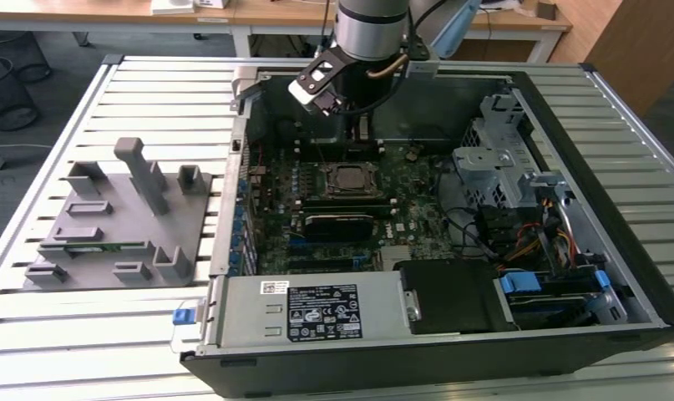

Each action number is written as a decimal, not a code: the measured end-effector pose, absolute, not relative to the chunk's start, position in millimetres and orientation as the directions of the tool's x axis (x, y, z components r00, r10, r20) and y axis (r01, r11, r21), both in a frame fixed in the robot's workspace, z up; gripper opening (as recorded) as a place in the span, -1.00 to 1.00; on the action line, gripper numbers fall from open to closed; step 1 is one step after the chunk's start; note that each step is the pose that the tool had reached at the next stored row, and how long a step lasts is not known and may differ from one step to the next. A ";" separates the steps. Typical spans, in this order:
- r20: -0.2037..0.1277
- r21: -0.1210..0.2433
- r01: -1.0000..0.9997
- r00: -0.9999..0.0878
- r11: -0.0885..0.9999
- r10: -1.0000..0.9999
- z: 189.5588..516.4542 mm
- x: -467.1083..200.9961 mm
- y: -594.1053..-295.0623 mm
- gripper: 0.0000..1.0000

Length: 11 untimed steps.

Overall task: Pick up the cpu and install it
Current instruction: 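Install the first cpu locking lever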

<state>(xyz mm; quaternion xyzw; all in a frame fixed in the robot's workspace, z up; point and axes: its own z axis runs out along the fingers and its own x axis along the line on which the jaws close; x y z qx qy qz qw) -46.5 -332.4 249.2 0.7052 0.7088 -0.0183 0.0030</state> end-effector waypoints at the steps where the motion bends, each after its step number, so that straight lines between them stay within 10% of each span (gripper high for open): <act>1: -0.030 -0.021 1.000 -0.005 0.005 1.000 249.2 -46.5 -332.4 -0.79; 11: -0.031 -0.020 0.997 -0.082 0.081 0.996 249.3 -46.7 -332.5 -0.79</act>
